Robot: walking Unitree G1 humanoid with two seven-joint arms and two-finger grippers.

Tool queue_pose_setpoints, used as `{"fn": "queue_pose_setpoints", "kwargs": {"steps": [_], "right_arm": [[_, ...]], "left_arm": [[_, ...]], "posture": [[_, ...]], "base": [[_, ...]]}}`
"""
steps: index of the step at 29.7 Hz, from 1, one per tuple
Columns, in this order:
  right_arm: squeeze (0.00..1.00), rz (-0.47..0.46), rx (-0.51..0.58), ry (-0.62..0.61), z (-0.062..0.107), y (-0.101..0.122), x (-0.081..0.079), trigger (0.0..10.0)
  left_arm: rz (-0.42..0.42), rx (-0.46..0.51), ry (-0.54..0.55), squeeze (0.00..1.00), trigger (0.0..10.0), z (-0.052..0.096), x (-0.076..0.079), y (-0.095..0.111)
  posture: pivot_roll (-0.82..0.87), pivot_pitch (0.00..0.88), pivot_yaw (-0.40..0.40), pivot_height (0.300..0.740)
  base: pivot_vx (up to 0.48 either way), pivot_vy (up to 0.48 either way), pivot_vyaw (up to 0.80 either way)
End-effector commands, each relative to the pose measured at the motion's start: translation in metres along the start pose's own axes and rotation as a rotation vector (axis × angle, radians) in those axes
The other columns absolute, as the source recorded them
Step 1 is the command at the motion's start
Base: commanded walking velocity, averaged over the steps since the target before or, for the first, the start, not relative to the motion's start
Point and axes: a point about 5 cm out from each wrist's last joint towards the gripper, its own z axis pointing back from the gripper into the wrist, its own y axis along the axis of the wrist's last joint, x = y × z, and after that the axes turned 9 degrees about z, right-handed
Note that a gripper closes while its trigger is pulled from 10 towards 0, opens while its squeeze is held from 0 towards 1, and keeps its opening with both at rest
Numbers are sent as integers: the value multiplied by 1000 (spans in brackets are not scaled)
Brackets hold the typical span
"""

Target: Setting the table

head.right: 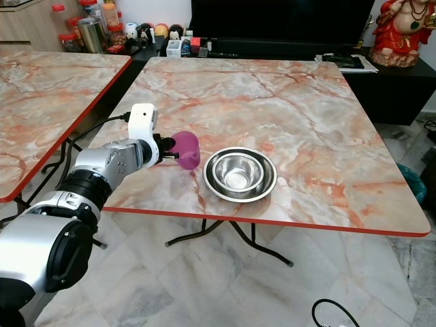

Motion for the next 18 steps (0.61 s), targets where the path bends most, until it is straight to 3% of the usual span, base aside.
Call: {"fn": "queue_pose_setpoints", "kwargs": {"steps": [1,18], "right_arm": [[0,-9,-21,-9,1,-5,1,10000],[0,-11,-26,-15,1,-6,2,10000]], "left_arm": [[-28,5,4,0,10000,0,3,5],[-34,-2,43,0,10000,-3,2,0]], "posture": [[24,106,3,740],[24,104,11,740]], "base": [[0,0,0],[0,0,0]]}}
